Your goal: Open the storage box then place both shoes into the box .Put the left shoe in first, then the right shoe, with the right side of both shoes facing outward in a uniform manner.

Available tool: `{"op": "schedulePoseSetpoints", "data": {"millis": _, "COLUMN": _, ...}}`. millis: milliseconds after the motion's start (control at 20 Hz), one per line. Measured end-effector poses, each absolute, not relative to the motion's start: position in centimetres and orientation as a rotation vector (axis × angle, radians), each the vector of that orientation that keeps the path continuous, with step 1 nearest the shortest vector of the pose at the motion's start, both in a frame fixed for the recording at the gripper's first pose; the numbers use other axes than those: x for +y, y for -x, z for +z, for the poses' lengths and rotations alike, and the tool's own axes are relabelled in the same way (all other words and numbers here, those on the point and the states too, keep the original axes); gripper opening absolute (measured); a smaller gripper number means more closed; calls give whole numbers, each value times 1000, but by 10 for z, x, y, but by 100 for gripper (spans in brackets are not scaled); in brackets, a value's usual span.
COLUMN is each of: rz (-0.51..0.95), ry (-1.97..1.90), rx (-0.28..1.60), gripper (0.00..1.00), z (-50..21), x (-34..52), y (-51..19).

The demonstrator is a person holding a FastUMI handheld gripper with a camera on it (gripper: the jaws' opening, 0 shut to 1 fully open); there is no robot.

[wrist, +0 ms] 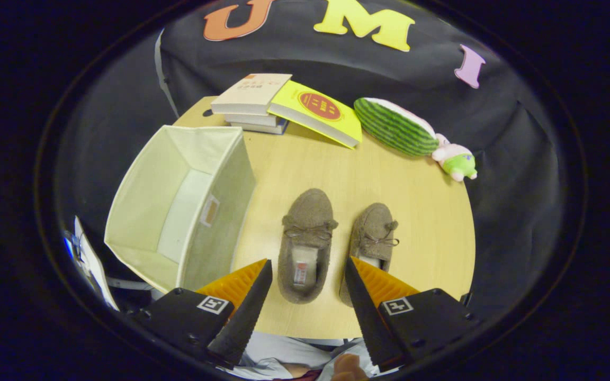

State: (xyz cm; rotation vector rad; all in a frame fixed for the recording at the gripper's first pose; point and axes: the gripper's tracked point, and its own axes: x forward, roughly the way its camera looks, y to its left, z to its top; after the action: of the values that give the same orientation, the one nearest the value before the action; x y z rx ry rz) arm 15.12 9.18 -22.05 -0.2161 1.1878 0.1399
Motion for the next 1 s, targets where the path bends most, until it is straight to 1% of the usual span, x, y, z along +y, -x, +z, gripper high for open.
{"op": "schedulePoseSetpoints", "data": {"millis": 50, "rz": 138, "ry": 210, "rx": 1210, "gripper": 91, "z": -230, "x": 86, "y": -151}}
{"op": "schedulePoseSetpoints", "data": {"millis": 100, "rz": 137, "ry": 193, "rx": 1222, "gripper": 94, "z": -238, "x": 85, "y": -154}}
{"op": "schedulePoseSetpoints", "data": {"millis": 450, "rz": 81, "ry": 92, "rx": 1357, "gripper": 94, "z": -308, "x": 79, "y": -166}}
{"op": "schedulePoseSetpoints", "data": {"millis": 600, "rz": 72, "ry": 31, "rx": 1422, "gripper": 92, "z": -335, "x": 82, "y": -169}}
{"op": "schedulePoseSetpoints", "data": {"millis": 700, "rz": 81, "ry": 31, "rx": 1465, "gripper": 83, "z": -347, "x": 81, "y": -169}}
{"op": "schedulePoseSetpoints", "data": {"millis": 750, "rz": 107, "ry": 12, "rx": 1484, "gripper": 74, "z": -347, "x": 87, "y": -165}}
{"op": "schedulePoseSetpoints", "data": {"millis": 850, "rz": 64, "ry": 60, "rx": 1476, "gripper": 31, "z": -348, "x": 73, "y": -169}}
{"op": "schedulePoseSetpoints", "data": {"millis": 900, "rz": 57, "ry": 29, "rx": 1469, "gripper": 17, "z": -344, "x": 74, "y": -169}}
{"op": "schedulePoseSetpoints", "data": {"millis": 1000, "rz": 56, "ry": -56, "rx": 1440, "gripper": 6, "z": -331, "x": 82, "y": -172}}
